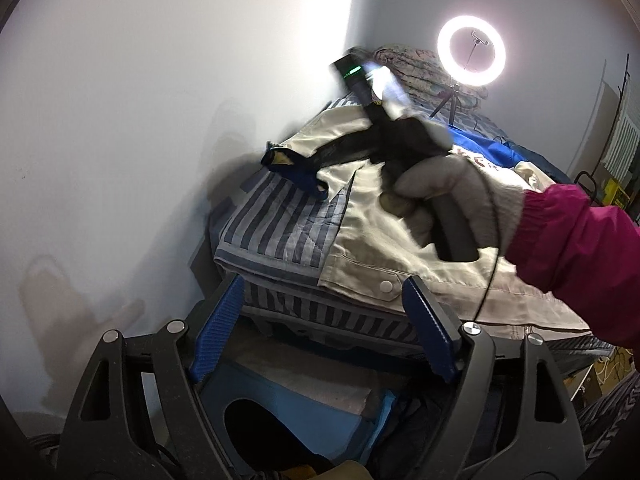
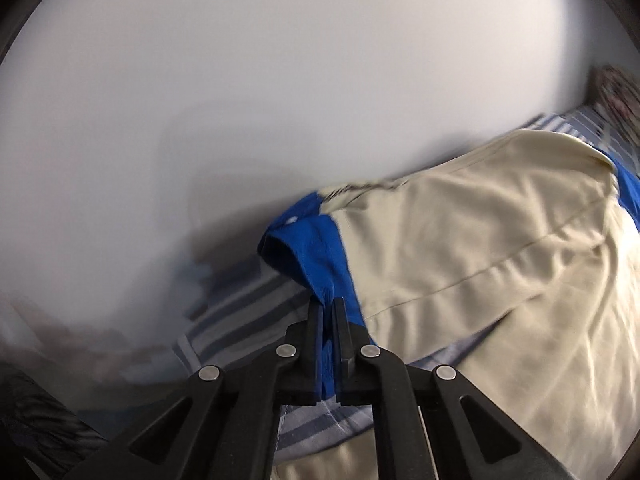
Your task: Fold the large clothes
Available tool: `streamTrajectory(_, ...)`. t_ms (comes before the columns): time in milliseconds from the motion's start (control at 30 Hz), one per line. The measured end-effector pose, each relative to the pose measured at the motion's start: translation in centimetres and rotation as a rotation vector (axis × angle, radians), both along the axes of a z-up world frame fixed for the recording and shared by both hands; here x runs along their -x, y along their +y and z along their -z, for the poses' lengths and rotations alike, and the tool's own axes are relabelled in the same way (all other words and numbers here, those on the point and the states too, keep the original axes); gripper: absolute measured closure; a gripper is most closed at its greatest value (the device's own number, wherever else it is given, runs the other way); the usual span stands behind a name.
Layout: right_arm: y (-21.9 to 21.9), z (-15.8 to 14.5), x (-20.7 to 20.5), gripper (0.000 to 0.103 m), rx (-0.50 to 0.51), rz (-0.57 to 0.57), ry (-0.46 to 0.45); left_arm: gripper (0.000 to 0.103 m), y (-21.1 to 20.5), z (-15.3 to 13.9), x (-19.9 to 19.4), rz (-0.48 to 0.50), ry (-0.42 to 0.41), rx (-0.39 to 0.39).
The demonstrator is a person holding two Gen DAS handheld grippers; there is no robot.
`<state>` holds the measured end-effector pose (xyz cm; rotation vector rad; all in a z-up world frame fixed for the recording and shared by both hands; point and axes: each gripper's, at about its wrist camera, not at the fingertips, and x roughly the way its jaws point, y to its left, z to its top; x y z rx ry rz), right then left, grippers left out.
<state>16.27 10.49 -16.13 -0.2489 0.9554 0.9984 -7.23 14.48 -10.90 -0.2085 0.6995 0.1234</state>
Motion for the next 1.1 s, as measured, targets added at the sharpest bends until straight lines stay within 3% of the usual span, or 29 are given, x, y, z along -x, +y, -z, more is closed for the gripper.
streamTrajectory(167, -6.3, -2.4, -1.1, 0.103, -0.134, 0.119, 0.03, 0.02, -0.2, 0.0, -0.1, -0.002, -0.003, -0.01)
streamTrajectory(300, -11.8, -3.8, 0.3, 0.103, -0.242, 0.23, 0.064, 0.02, -0.4, -0.2, -0.8, 0.005, 0.005, -0.002)
streamTrajectory(433, -15.3, -3.1, 1.6, 0.103, -0.322, 0.353, 0.103, 0.02, -0.6, -1.2, -2.1, 0.021, 0.002, 0.015)
streamTrajectory(600, -16.5, -1.8, 2.8, 0.103, -0.356, 0.387, 0.128, 0.02, -0.1, -3.3, -6.0, 0.05, 0.004, 0.057)
streamTrajectory(800, -17.2, -1.6, 3.3, 0.103, -0.28, 0.345, 0.032, 0.019, 2.1, -3.1, -14.7, 0.075, 0.106, 0.275)
streamTrajectory(900, -18.1, -1.5, 3.8, 0.103, -0.274, 0.345, 0.032, 0.019, 2.2, -1.0, -19.5, 0.087, 0.183, 0.403)
streamTrajectory(1033, -18.9, -1.0, 3.8, 0.103, -0.274, 0.343, 0.036, 0.019, 3.3, 3.3, -24.1, 0.019, 0.286, 0.654)
streamTrajectory(1100, -19.1, -0.8, 3.8, 0.103, -0.268, 0.342, 0.034, 0.019, 3.4, 4.9, -25.3, -0.006, 0.33, 0.712)
